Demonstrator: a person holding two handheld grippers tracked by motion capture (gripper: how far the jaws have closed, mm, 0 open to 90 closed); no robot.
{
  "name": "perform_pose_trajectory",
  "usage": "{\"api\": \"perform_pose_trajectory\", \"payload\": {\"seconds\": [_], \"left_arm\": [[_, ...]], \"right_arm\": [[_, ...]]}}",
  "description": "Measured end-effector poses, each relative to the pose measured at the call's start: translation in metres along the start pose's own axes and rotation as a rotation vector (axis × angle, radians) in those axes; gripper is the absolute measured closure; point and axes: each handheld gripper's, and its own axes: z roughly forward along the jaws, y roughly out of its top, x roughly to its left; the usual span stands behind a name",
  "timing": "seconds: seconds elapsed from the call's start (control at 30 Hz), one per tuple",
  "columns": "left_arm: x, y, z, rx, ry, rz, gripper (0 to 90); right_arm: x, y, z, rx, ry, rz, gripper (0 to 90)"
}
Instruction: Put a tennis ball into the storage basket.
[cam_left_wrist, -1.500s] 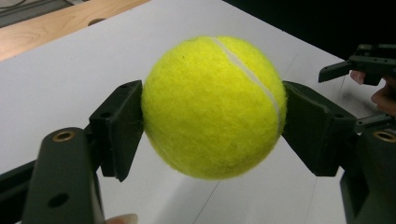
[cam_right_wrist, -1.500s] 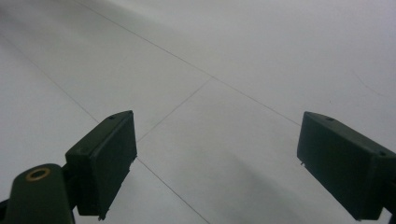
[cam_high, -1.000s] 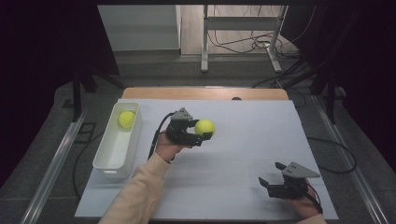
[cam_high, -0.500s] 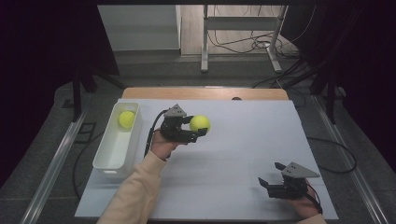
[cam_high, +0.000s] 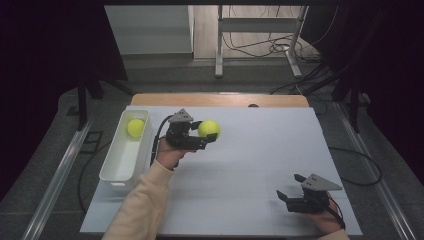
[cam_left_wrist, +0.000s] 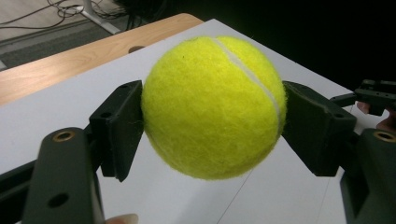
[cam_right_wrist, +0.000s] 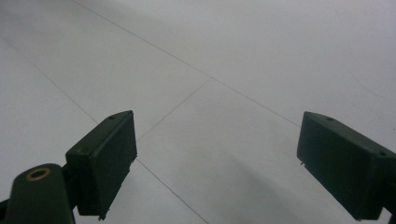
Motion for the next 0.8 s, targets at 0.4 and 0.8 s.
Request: {"api": "perform_pose_trajectory", "payload": {"seconds": [0.4, 0.8], "left_arm": [[0.008, 0.001, -0.013, -0.024, 0.024, -0.018, 26.1], [0.016, 0.001, -0.025, -0.046, 0.042, -0.035, 26.1]], "right_arm": [[0.000, 0.000, 0.000, 0.000, 0.000, 0.000, 12.4], [0.000, 0.000, 0.000, 0.003, 0.000, -0.002, 12.4]]}}
